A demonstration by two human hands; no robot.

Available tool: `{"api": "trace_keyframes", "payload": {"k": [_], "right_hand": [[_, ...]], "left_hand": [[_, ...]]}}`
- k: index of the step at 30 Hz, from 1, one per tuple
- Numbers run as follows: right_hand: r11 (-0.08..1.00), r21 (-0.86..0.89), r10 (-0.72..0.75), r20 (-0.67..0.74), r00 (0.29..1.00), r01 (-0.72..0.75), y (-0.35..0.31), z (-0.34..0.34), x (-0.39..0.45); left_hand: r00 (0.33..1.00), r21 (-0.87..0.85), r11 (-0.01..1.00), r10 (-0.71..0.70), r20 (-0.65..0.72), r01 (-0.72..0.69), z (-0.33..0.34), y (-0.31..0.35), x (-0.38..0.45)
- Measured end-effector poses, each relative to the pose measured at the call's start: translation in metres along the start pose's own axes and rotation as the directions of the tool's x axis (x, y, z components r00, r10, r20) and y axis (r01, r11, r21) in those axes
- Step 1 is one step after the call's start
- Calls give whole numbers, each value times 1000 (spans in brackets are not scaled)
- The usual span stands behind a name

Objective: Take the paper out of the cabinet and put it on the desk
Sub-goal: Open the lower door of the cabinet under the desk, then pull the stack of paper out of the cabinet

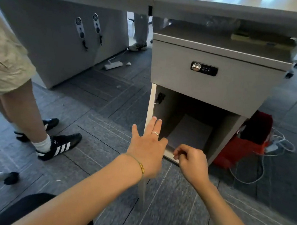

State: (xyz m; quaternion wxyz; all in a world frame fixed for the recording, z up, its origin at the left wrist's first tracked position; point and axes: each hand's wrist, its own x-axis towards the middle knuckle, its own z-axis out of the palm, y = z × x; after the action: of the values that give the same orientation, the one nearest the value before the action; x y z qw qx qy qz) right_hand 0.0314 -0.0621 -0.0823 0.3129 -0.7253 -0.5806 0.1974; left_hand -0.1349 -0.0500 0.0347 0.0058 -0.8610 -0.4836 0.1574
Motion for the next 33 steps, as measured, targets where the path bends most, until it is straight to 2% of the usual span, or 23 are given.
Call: {"api": "trace_keyframes", "payload": {"k": [3, 5, 9, 12, 16, 18, 20, 22, 25, 30, 33], "right_hand": [[1000, 11, 3, -49, 999, -2, 2, 8, 9], [999, 35, 3, -98, 995, 1, 3, 16, 14], [999, 37, -9, -137, 991, 15, -5, 26, 25], [1000, 10, -23, -134, 991, 25, -4, 30, 29], [1000, 16, 20, -120, 993, -18, 11, 38, 36], [999, 23, 48, -122, 991, -46, 22, 41, 44], [998, -2, 68, -129, 989, -69, 35, 44, 58], [995, -48, 80, -140, 987, -87, 50, 46, 71], [986, -113, 110, -119, 987, -123, 76, 52, 84], [938, -289, 200, 0, 980, -192, 141, 70, 108], [890, -414, 293, 198, 935, -191, 169, 86, 128]], "left_hand": [[981, 38, 985, -162, -105, 167, 4, -10, -4], [958, 5, 964, -262, -113, 265, 7, -16, 2], [926, 52, 932, -349, -144, 359, 25, -35, 22], [897, -13, 918, -389, -209, 395, 34, -52, 30], [860, -152, 916, -400, -317, 371, 30, -56, 41], [857, -156, 953, -301, -418, 259, 26, -40, 55], [856, -75, 993, -116, -503, 90, 26, -18, 78], [878, -86, 994, 14, -478, -62, 35, 2, 107], [926, -186, 968, 89, -366, -167, 70, 20, 155], [988, -281, 951, 102, -112, -130, 152, 36, 212], [998, -329, 943, 54, 26, -42, 205, 41, 217]]}}
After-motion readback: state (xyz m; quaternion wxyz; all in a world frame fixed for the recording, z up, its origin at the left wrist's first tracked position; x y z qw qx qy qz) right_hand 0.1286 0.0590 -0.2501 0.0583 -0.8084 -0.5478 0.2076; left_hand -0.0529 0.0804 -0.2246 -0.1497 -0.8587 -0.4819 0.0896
